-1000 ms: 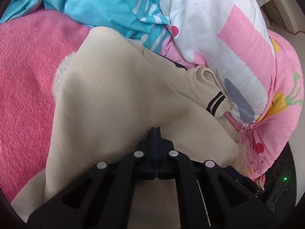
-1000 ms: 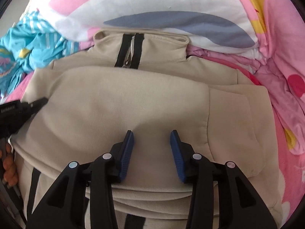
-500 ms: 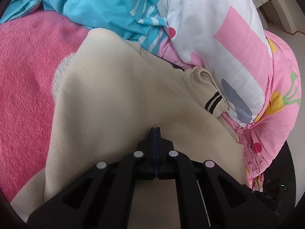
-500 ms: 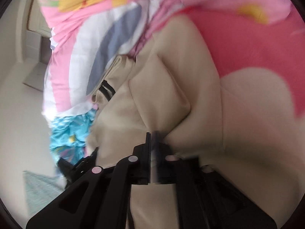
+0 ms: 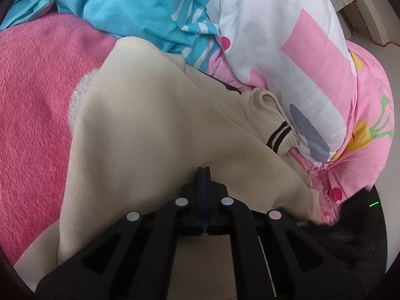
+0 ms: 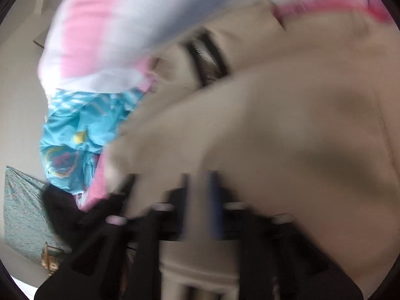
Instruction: Fold large clothes
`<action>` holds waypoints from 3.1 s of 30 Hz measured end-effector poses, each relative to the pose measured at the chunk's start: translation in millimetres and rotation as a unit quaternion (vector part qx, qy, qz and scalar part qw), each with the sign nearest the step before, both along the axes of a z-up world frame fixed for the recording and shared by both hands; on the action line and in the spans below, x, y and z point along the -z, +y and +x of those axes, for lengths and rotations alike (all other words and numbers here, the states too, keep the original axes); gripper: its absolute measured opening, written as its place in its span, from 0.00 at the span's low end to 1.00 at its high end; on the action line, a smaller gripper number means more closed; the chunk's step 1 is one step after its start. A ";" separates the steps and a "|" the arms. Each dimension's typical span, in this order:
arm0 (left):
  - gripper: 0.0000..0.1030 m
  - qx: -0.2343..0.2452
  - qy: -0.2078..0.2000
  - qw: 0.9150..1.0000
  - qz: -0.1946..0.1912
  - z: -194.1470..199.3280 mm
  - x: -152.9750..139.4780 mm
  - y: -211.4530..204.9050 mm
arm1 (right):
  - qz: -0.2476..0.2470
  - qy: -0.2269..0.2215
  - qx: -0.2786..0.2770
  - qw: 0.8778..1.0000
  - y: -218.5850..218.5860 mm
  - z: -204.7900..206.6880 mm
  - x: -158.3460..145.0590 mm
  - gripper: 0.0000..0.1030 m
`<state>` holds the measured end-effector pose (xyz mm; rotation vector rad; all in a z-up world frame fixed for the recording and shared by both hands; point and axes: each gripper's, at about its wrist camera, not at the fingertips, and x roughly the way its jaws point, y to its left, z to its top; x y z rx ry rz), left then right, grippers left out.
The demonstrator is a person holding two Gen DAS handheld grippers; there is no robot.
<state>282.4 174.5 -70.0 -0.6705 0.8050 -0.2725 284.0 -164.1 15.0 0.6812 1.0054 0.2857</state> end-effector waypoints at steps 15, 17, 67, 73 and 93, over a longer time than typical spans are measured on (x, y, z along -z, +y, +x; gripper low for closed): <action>0.02 -0.001 -0.002 1.000 -0.003 -3.2 -0.7 1.8 | -0.082 -0.006 -0.031 0.996 21.7 19.9 -47.2 0.23; 0.02 -0.001 0.000 1.000 -0.001 -3.2 -0.5 0.6 | -0.073 0.023 -0.017 0.997 11.2 28.0 -13.0 0.01; 0.02 -0.048 0.005 0.992 -0.113 -2.4 14.9 24.2 | -0.033 -0.047 0.092 0.994 -64.7 -12.0 -14.4 0.01; 0.02 -0.048 0.004 0.993 -0.105 -1.3 13.8 21.5 | -0.086 -0.054 0.113 0.988 -55.6 -15.3 -22.6 0.00; 0.02 -0.047 0.004 0.993 -0.105 -0.8 13.5 21.6 | -0.143 -0.079 0.145 0.976 -62.4 -21.5 -35.8 0.28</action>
